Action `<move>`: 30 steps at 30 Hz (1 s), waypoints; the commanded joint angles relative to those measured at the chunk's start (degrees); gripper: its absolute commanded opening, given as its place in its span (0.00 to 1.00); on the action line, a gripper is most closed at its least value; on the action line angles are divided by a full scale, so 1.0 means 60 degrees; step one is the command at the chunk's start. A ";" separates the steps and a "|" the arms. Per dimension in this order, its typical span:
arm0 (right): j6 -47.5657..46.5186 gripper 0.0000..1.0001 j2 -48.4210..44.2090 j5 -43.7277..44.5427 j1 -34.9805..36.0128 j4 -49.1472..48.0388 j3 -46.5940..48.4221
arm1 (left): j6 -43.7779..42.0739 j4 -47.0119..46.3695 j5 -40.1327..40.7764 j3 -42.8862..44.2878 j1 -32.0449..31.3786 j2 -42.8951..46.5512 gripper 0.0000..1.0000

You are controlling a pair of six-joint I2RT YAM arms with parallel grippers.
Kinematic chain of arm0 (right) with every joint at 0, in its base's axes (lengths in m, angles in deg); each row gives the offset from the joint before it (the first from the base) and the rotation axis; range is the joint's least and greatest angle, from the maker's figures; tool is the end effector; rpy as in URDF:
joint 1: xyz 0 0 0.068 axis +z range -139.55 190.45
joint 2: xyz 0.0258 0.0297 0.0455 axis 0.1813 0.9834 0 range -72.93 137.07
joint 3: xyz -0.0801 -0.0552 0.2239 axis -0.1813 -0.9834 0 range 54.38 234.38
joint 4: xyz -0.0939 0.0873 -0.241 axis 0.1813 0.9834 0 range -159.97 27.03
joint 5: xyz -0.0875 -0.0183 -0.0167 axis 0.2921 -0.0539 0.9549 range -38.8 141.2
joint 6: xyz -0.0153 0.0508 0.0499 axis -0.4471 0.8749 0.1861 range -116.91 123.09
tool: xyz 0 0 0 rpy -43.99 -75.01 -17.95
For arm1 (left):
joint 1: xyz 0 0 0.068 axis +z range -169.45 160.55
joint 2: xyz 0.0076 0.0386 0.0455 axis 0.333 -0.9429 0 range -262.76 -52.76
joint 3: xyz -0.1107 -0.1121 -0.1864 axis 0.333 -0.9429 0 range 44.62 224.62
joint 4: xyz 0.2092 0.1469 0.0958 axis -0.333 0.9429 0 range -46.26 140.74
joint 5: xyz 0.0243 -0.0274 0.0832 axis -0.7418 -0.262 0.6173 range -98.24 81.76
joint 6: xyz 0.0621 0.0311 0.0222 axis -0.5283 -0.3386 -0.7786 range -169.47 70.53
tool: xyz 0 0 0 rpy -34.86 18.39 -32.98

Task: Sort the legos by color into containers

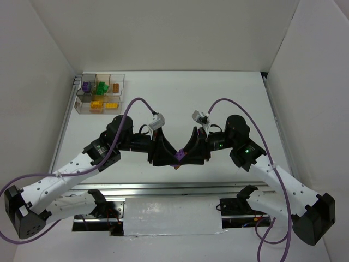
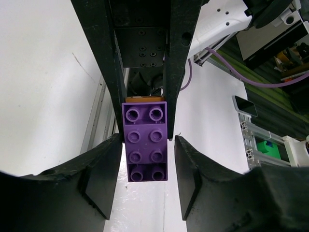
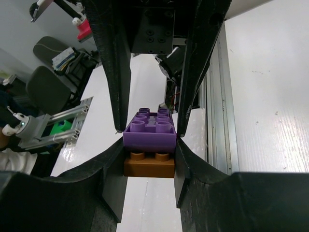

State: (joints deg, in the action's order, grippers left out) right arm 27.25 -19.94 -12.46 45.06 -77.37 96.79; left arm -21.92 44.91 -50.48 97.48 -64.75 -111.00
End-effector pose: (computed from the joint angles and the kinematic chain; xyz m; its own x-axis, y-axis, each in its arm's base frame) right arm 0.1697 0.1831 0.3068 -0.4462 -0.0873 -0.8907 -0.8832 -0.1177 0.4540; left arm 0.1655 -0.2253 0.3346 -0.5317 0.0506 -0.8454 0.8460 0.0783 -0.5274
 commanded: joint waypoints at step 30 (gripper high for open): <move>-0.0307 0.34 -0.0058 0.0034 -0.0041 -0.0378 0.0211 | -0.0021 -0.0590 0.0023 0.0199 -0.0067 0.0375 0.00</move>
State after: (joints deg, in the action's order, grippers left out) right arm 25.85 -19.98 -12.81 44.71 -77.41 96.90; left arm -21.04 44.84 -48.91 97.46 -64.80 -110.08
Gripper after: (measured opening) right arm 0.415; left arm 0.449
